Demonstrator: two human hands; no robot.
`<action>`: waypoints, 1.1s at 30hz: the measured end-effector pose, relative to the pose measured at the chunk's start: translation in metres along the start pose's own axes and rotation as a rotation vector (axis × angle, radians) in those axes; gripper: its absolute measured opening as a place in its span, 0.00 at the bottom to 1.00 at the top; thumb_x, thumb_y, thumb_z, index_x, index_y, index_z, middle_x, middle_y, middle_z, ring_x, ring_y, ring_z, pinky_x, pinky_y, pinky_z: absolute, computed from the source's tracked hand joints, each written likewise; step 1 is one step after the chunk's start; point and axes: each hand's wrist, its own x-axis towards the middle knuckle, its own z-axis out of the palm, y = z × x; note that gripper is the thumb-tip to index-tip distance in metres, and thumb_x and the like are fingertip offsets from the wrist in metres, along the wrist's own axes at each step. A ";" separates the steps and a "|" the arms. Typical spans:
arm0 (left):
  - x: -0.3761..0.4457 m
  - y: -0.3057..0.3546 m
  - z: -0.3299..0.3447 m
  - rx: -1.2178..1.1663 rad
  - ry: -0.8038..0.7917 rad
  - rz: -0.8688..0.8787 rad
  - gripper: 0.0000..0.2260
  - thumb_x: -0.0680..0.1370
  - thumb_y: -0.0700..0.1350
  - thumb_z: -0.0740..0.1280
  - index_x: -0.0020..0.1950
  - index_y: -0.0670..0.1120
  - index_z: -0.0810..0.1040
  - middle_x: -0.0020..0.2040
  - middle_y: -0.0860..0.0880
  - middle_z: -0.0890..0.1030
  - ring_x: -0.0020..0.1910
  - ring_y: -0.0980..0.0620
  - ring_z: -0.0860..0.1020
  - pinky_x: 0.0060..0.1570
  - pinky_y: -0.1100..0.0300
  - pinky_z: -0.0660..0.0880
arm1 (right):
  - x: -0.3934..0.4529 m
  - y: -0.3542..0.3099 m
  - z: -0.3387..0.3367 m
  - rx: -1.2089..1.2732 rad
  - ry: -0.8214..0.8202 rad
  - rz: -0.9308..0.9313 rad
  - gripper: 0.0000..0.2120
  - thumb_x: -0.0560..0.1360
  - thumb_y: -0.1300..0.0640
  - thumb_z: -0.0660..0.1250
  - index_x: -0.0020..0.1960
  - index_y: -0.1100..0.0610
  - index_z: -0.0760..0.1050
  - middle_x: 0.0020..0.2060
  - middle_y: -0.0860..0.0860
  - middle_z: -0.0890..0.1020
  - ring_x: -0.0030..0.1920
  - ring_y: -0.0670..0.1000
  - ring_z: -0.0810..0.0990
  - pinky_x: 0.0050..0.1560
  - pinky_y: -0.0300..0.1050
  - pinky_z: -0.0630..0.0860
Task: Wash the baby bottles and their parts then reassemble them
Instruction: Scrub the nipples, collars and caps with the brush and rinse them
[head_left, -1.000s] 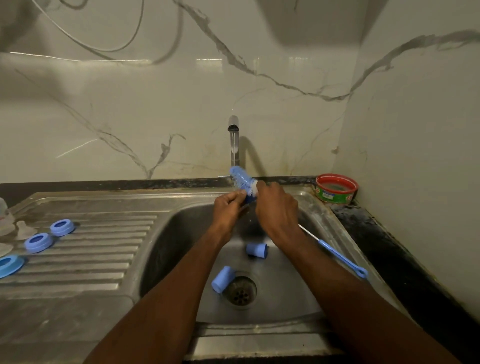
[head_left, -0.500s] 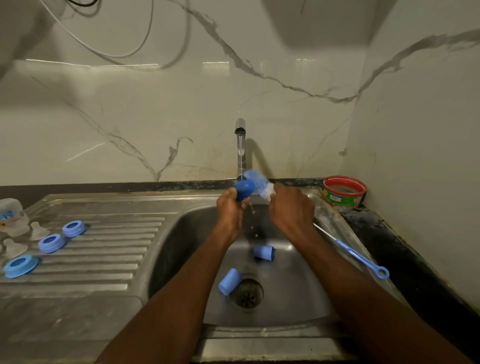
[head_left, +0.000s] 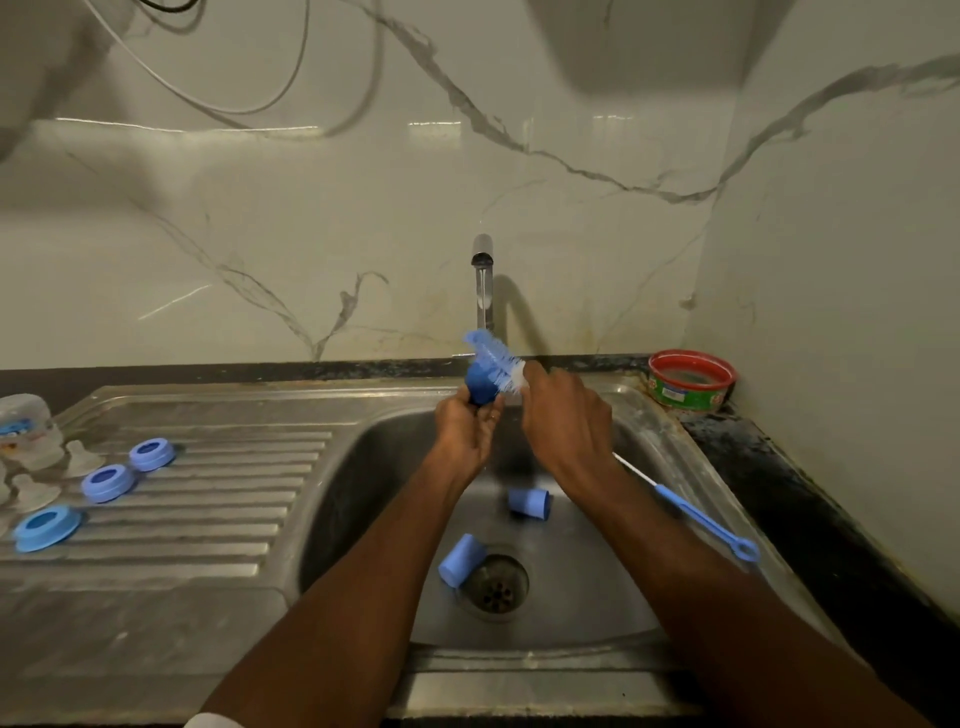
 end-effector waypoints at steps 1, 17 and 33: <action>0.003 0.003 -0.003 -0.061 0.008 -0.007 0.16 0.85 0.39 0.57 0.70 0.35 0.73 0.59 0.35 0.81 0.51 0.44 0.83 0.47 0.56 0.83 | -0.003 0.001 0.002 0.018 -0.013 0.010 0.11 0.81 0.54 0.63 0.63 0.52 0.72 0.51 0.53 0.81 0.46 0.55 0.81 0.39 0.47 0.71; 0.012 0.008 0.000 -0.214 0.093 0.152 0.15 0.85 0.41 0.60 0.68 0.34 0.72 0.62 0.34 0.80 0.56 0.43 0.83 0.62 0.48 0.78 | -0.013 -0.015 0.003 0.090 -0.096 0.072 0.13 0.81 0.56 0.64 0.64 0.55 0.69 0.55 0.55 0.80 0.50 0.55 0.81 0.42 0.46 0.71; 0.004 -0.013 -0.007 0.692 -0.042 0.408 0.08 0.85 0.44 0.61 0.55 0.43 0.79 0.53 0.46 0.82 0.54 0.46 0.82 0.49 0.54 0.82 | 0.007 0.021 -0.007 -0.143 -0.022 0.056 0.17 0.79 0.56 0.66 0.66 0.50 0.67 0.54 0.54 0.79 0.48 0.58 0.82 0.39 0.50 0.70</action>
